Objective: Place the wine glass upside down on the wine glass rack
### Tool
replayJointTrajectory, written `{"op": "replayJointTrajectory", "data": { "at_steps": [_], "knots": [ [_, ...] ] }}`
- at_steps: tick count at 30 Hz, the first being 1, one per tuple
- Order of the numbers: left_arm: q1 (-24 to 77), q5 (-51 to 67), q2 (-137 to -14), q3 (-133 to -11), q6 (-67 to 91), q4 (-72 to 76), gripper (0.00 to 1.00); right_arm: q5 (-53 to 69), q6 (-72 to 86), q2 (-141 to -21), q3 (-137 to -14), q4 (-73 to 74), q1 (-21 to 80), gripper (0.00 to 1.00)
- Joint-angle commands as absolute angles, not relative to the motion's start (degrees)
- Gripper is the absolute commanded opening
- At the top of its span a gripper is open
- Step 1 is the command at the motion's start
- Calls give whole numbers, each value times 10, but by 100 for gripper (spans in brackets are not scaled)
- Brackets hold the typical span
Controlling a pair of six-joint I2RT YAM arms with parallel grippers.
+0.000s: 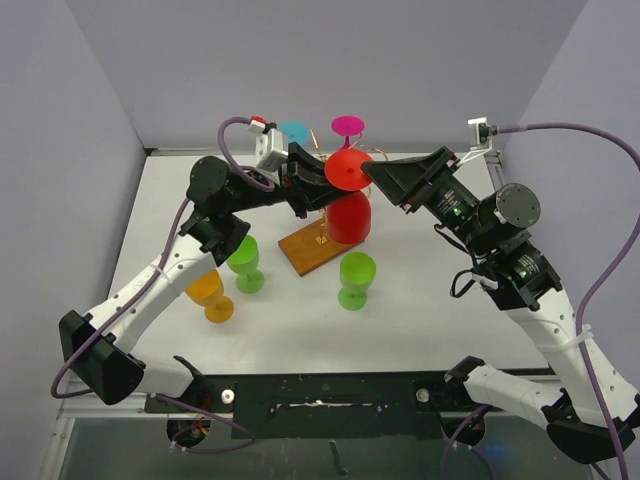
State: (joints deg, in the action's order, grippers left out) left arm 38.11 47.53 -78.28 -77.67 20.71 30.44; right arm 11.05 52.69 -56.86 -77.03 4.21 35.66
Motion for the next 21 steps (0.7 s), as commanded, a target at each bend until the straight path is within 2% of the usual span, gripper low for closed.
{"op": "replayJointTrajectory", "data": {
  "at_steps": [1,8,10,16,21],
  "knots": [
    [387,472,-774,-796,179,311,0,118,580,-573,-774,60,356,22],
    [386,454,-770,-795,152,269,0,112,615,-571,-777,85,355,3],
    [386,448,-767,-791,149,265,2,104,622,-568,-778,97,355,0],
    [386,453,-761,-775,173,281,19,74,632,-542,-776,118,354,0],
    [386,467,-750,-759,207,316,40,35,613,-518,-809,146,352,0]
  ]
}}
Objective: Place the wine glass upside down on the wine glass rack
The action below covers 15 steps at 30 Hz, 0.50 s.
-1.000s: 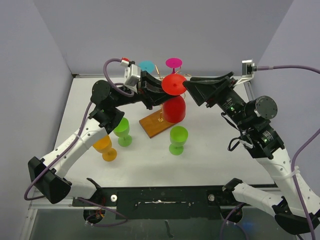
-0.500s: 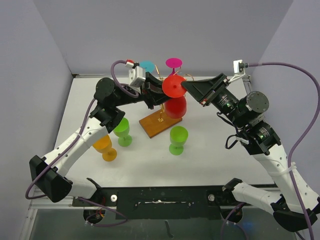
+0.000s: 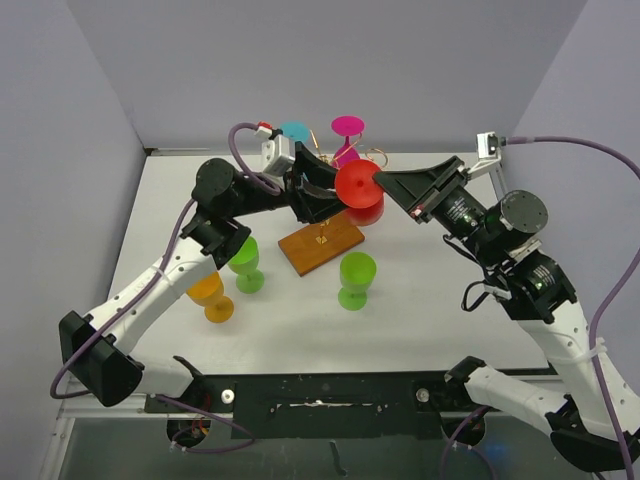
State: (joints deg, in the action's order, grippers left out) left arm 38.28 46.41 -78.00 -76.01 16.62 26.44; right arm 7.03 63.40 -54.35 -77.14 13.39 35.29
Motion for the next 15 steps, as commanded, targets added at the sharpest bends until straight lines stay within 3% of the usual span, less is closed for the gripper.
{"op": "replayJointTrajectory", "data": {
  "at_steps": [1,5,15],
  "knots": [
    [386,468,-749,-758,209,317,47,26,611,-514,-814,154,351,0],
    [387,468,-742,-754,215,328,60,-14,602,-507,-830,183,351,0],
    [380,254,-672,-712,186,281,62,-183,506,-500,-826,204,351,0]
  ]
}}
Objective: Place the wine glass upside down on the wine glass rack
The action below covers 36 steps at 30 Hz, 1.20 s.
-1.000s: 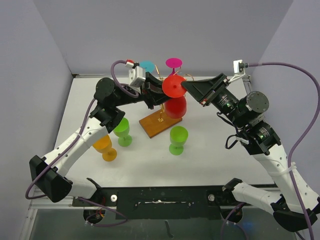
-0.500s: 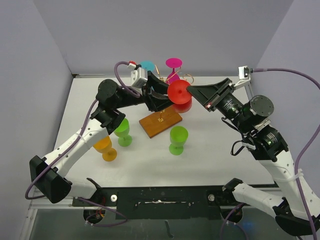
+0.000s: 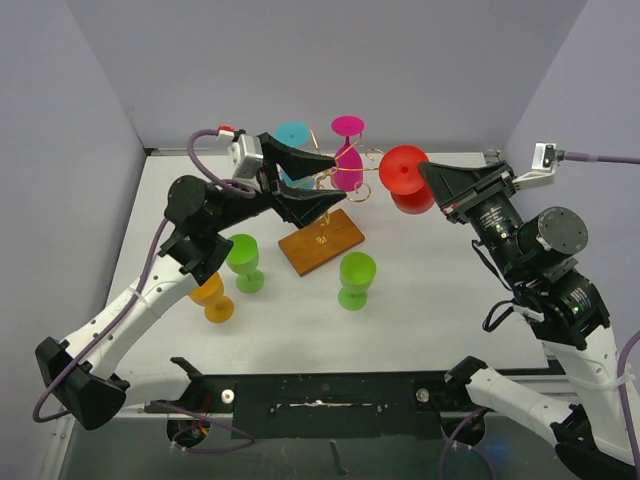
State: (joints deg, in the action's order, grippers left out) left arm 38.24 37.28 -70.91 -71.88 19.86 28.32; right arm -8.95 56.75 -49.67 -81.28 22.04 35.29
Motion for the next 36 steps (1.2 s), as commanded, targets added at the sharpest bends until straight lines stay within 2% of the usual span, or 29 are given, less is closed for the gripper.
{"op": "replayJointTrajectory", "data": {
  "at_steps": [1,6,10,15,18,23,36],
  "knots": [
    [379,234,-665,-709,181,269,62,-198,491,-503,-825,195,351,0],
    [378,104,-622,-694,163,196,62,-262,431,-519,-806,140,349,0],
    [379,-63,-562,-643,140,169,62,-270,408,-554,-803,119,330,0],
    [378,-238,-495,-581,100,131,62,-140,457,-605,-799,103,215,0],
    [376,-301,-482,-571,70,83,62,-40,495,-634,-790,79,150,0],
    [375,-351,-471,-539,15,36,62,81,521,-692,-800,55,98,0],
    [373,-334,-484,-492,8,20,66,216,540,-779,-826,-7,79,0]
  ]
}}
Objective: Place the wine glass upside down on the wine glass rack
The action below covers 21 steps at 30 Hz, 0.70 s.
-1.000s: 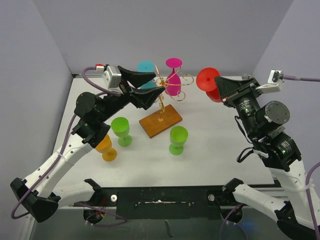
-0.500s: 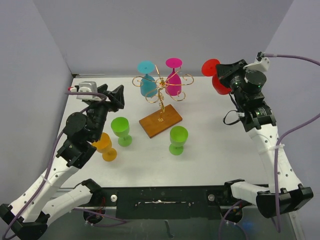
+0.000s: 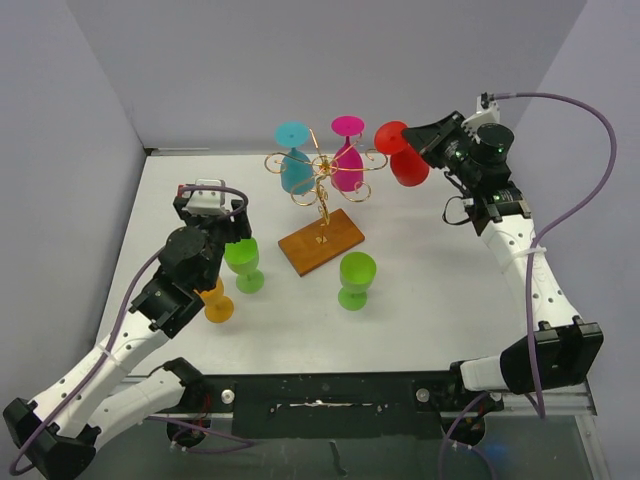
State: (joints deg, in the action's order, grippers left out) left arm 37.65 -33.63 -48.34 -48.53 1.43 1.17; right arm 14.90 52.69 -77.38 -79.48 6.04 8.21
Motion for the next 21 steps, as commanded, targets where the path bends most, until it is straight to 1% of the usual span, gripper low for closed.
{"op": "replayJointTrajectory", "data": {
  "at_steps": [1,9,21],
  "knots": [
    [372,-334,-484,-491,9,19,66,223,542,-783,-826,-12,79,0],
    [373,-324,-478,-489,18,18,66,289,582,-805,-821,-54,81,0],
    [371,-326,-476,-485,25,21,66,308,591,-832,-835,-60,98,0]
  ]
}}
